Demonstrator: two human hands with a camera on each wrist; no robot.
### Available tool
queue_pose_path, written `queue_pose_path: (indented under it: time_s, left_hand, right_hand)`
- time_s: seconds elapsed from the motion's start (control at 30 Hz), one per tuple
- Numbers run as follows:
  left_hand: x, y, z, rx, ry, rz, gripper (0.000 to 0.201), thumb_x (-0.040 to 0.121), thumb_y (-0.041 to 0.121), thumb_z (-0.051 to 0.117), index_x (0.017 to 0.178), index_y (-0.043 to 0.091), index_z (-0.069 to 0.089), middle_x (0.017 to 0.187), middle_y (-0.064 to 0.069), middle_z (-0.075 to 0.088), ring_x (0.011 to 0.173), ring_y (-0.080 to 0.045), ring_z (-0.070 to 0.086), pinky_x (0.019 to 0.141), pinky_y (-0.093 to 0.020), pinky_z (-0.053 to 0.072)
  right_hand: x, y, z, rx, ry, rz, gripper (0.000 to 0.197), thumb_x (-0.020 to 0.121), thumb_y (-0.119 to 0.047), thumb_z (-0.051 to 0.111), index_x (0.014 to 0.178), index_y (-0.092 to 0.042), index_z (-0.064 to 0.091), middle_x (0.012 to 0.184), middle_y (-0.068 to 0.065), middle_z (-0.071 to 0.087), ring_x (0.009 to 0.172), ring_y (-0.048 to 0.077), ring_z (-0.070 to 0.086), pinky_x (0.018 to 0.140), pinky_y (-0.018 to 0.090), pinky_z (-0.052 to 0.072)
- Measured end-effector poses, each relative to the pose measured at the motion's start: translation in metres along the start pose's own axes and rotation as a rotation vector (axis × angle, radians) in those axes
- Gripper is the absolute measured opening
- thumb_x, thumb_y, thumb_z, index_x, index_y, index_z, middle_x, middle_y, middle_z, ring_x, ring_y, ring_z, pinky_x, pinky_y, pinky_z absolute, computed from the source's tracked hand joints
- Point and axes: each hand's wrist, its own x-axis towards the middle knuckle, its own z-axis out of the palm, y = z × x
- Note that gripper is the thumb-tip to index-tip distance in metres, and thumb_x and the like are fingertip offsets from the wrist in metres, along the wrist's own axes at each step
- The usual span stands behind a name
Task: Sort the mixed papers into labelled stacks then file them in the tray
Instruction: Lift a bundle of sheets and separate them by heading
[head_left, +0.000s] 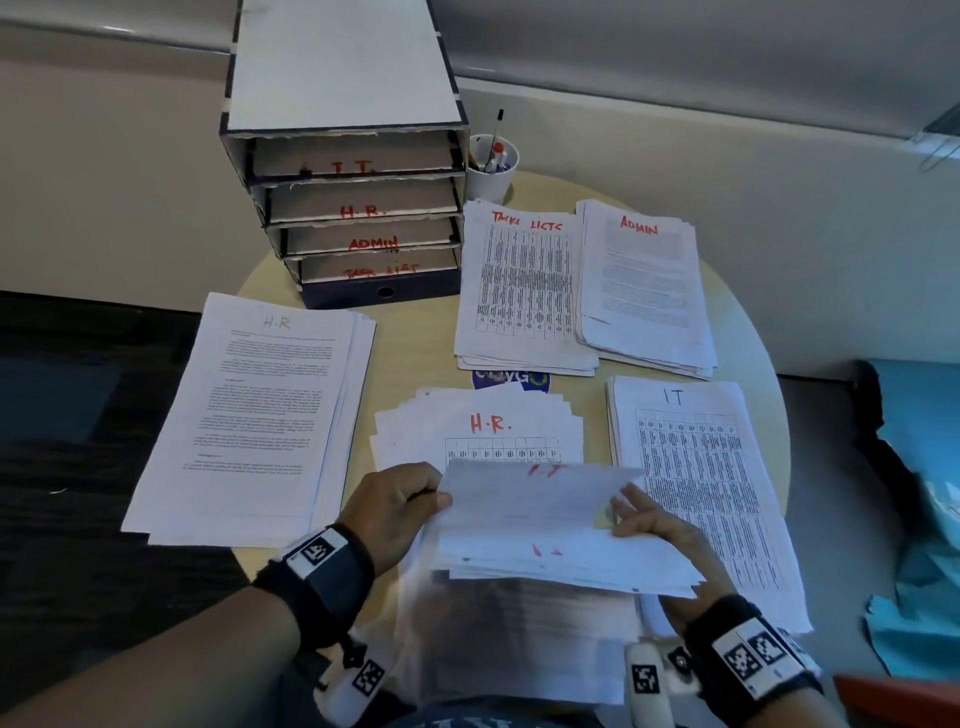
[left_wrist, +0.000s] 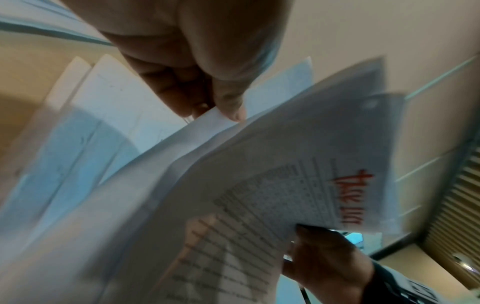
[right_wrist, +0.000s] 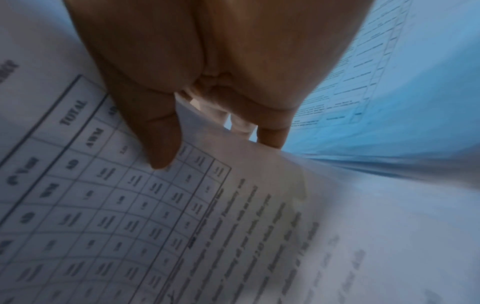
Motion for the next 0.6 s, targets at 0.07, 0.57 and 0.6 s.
queue_pose_path:
  time_s: [0.07,0.57,0.6]
  left_hand:
    - [-0.011,0.006,-0.003,-0.02,-0.03,0.059,0.029,0.09,0.017,0.067,0.069,0.027,0.05,0.064,0.012,0.048,0.061,-0.005,0.042,0.057,-0.017,0.035]
    - [0.005,0.06,-0.014,-0.633,-0.05,-0.392,0.027,0.087,0.041,0.054,0.092,0.017,0.064,0.081,-0.002,0.071,0.07,-0.017,0.066,0.07,-0.03,0.052]
    - [0.003,0.063,-0.015,-0.49,-0.077,-0.319,0.029,0.083,0.043,0.058,0.104,0.023,0.063,0.094,0.001,0.073,0.084,-0.017,0.07,0.08,-0.037,0.055]
  right_hand:
    - [0.004,0.005,-0.006,-0.045,0.025,-0.003,0.012,0.067,0.008,0.066,0.067,-0.002,0.073,0.111,-0.01,0.071,0.091,0.013,0.069,0.067,0.04,0.055]
    - [0.006,-0.024,0.067,-0.043,0.299,-0.28,0.038,0.091,0.011,0.056,0.123,-0.009,0.055,0.108,0.018,0.074,0.099,0.039,0.071,0.088,0.061,0.054]
    - [0.005,-0.029,0.073,-0.024,0.301,-0.282,0.043,0.091,0.011,0.056,0.127,-0.011,0.052,0.108,0.017,0.074,0.099,0.039,0.071,0.087,0.063,0.053]
